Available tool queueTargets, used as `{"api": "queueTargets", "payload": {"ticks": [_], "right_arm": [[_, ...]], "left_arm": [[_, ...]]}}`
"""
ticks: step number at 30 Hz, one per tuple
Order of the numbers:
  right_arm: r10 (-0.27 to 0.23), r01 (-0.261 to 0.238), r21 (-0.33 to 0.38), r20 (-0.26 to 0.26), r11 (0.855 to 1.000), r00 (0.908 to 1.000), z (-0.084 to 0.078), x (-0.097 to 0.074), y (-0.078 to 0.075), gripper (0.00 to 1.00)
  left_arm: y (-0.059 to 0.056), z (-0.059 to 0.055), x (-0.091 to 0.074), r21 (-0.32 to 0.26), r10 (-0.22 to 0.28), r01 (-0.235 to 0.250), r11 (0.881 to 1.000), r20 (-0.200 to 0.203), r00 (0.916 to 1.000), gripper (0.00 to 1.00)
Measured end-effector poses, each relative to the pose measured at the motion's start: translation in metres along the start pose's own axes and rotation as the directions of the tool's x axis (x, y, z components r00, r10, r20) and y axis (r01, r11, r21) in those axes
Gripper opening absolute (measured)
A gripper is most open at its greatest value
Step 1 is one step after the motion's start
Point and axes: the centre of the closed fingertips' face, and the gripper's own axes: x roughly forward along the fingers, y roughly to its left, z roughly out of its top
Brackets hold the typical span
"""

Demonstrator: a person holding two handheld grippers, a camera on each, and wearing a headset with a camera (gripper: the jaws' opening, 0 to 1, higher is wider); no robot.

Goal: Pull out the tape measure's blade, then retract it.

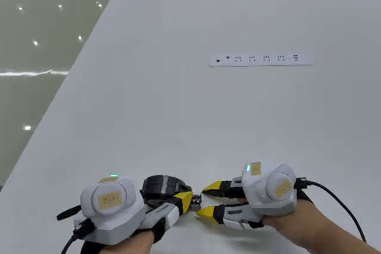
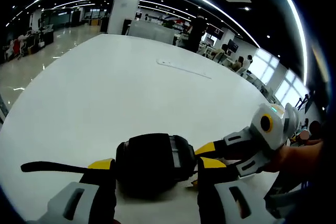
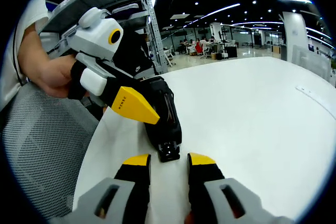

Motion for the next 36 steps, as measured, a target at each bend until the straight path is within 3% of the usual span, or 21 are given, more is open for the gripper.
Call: {"api": "queueTargets", "payload": {"ticks": [4,11,18,22,27,32,36], "right_arm": [[-0.013,0.013,0.02,0.004,1.0,0.9999,0.004,-0.005,0.0,0.34],[-0.031,0.032,0.03,-0.018,0.999,0.9993,0.004,-0.014,0.001,0.38],[-0.045,0.047,0.033,-0.035,0.998,0.9983,0.006,-0.023,0.005,0.46],[-0.059,0.061,0.04,-0.04,0.997,0.9975,0.005,-0.027,0.006,0.48],[-0.081,0.083,0.052,-0.039,0.995,0.9959,0.006,-0.035,0.006,0.52],[-0.107,0.108,0.081,-0.018,0.991,0.9941,0.01,-0.045,0.003,0.51],[-0.131,0.132,0.088,-0.014,0.987,0.9913,0.013,-0.053,0.001,0.52]], "left_arm": [[0.0,0.003,-0.002,0.032,-0.011,0.011,0.999,-0.007,0.9999,0.6],[0.001,0.007,-0.007,0.053,-0.042,0.042,0.998,0.001,0.9991,0.62],[-0.001,0.005,-0.009,0.1,-0.074,0.077,0.992,-0.04,0.9965,0.64],[0.004,0.007,-0.01,0.102,-0.094,0.099,0.99,-0.053,0.9941,0.66],[0.005,0.005,-0.015,0.119,-0.141,0.15,0.982,-0.075,0.9872,0.66],[0.009,0.008,-0.02,0.152,-0.158,0.169,0.974,-0.081,0.9842,0.66],[0.008,0.012,-0.027,0.202,-0.195,0.207,0.957,-0.078,0.9778,0.67]]}}
